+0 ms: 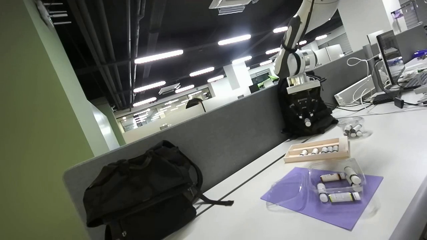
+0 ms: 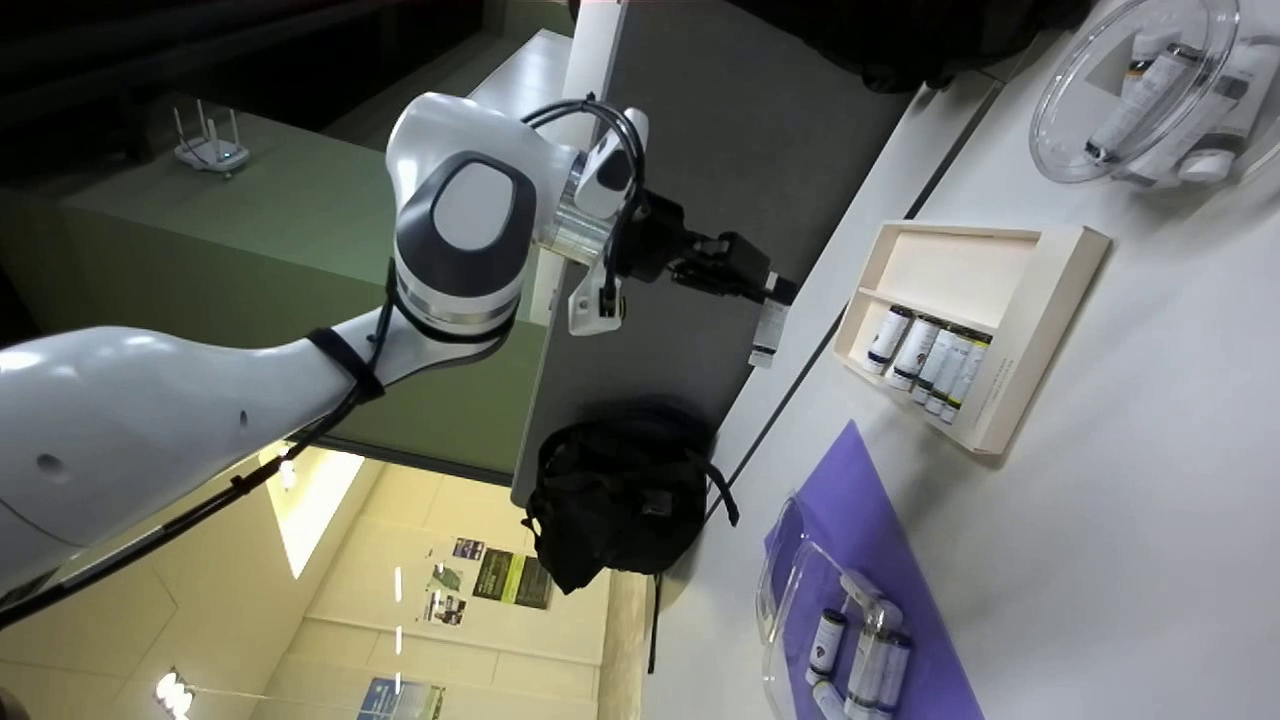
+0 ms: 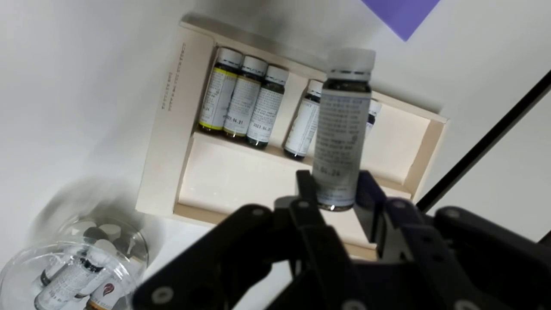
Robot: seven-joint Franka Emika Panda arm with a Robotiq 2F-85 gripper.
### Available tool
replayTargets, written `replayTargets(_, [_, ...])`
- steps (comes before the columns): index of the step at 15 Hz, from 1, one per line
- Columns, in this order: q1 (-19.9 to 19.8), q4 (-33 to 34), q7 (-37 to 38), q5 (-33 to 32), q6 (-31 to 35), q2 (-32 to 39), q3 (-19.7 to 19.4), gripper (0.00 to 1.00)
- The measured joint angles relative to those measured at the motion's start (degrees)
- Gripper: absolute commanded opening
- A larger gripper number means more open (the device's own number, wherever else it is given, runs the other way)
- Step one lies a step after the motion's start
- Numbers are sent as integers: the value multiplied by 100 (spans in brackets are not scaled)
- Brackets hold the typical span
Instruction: Take a bottle from the bowl and put it in the left compartment of the box
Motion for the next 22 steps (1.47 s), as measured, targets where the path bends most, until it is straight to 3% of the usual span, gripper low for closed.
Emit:
replayTargets(6, [54, -17, 0, 0, 5, -2, 4, 37])
replayTargets(7, [56, -17, 0, 0, 5, -1, 5, 12])
replayTargets(13, [54, 253, 13, 10, -62, 224, 11, 12])
replayTargets(17, [36, 1152, 196, 32, -560, 841, 11, 12])
replayTargets(21, [-2, 2284, 606, 109, -1597, 1549, 11, 12])
replayTargets(22, [-14, 2551, 713, 111, -1846, 1717, 10, 37])
